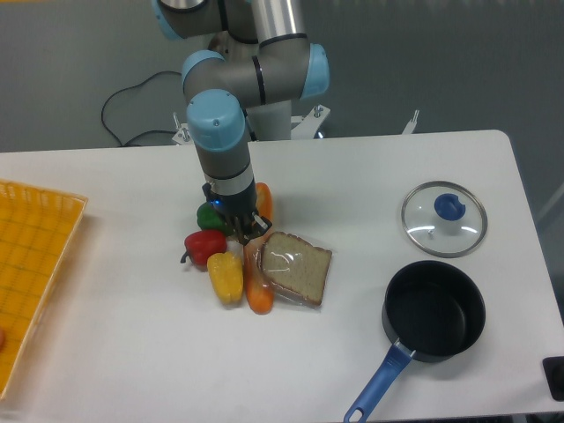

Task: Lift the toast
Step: 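Lift the bagged toast up off the food pile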

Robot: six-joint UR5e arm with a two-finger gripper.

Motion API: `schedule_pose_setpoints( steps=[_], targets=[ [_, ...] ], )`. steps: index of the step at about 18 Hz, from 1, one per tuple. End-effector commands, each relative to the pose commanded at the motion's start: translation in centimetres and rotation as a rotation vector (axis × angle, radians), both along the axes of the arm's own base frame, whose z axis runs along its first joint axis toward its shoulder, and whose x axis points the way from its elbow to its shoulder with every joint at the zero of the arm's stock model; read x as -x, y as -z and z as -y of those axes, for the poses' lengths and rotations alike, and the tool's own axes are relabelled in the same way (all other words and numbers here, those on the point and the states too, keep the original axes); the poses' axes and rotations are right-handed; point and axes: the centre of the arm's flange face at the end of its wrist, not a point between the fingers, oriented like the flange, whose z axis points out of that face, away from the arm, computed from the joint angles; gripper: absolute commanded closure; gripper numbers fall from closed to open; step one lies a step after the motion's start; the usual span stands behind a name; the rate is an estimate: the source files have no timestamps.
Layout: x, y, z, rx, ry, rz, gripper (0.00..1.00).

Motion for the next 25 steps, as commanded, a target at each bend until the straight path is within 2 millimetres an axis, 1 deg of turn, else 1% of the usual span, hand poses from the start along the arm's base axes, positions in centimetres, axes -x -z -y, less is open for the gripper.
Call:
schedule_pose_setpoints(
  steps=[1, 3, 5, 7, 9, 14, 18, 21, 25],
  targets=[
    [0.3, -0.7, -0.2, 0.001, 0.0, 0.001, 1.0],
    [1.6, -2.0, 0.0, 0.007, -0.014, 0.007, 1.0],
    [2.4, -3.1, -0.1, 0.013, -0.018, 0.012, 1.0],
    [3.6, -4.3, 0.1, 0.019, 0.003, 0.014, 1.0],
    [5.1, -5.5, 0.6, 0.022, -0.006, 0.022, 1.0],
    [8.0, -8.7, 1.4, 0.006, -0.013, 0.047, 1.0],
    [9.2, -9.3, 2.2, 0.002, -0.025, 0.06, 1.0],
    [9.6, -9.9, 2.4, 0.013, 0.01, 0.062, 1.0],
    [10.7, -11.8, 3.2, 0.031, 0.023, 0.081, 1.0]
  ],
)
